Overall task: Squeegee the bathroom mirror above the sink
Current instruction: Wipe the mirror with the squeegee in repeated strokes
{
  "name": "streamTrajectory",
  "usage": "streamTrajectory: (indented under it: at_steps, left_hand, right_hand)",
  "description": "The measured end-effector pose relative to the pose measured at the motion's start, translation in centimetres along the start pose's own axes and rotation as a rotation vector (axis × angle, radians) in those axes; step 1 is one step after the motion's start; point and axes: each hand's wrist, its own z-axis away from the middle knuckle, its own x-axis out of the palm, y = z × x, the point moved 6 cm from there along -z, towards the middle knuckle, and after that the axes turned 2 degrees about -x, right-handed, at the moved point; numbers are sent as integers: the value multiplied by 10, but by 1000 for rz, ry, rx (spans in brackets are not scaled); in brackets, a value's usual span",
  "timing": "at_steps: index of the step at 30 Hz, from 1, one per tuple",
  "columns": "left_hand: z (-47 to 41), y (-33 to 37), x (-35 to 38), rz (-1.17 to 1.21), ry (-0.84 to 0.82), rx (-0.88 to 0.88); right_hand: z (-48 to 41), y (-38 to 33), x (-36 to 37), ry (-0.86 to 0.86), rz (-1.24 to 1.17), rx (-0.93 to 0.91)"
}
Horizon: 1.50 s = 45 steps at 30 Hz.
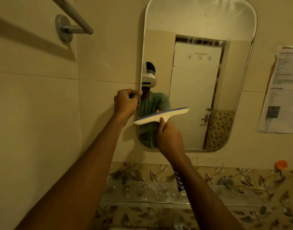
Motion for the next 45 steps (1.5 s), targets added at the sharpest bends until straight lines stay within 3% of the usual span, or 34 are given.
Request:
streamTrajectory:
  at_steps: [8, 18, 25, 31, 40, 45]
  left_hand:
    - [1, -2, 1, -22, 19, 25]
    - [18, -26, 1, -56, 19, 21]
    - [21, -30, 2, -47, -18, 16]
    - [28, -37, 2, -66, -41, -1]
    - [38, -47, 3, -103, -30, -5]
    - [43, -53, 8, -143, -7, -22]
  right_hand:
    - [49, 45, 24, -27, 59, 135]
    - [22, 17, 9, 4, -15, -24]
    - [55, 64, 16, -177, 312, -89]
    - [55, 71, 5, -259, 424, -106]
    - [42, 28, 25, -376, 659, -464]
    - [31, 35, 26, -392, 721, -509]
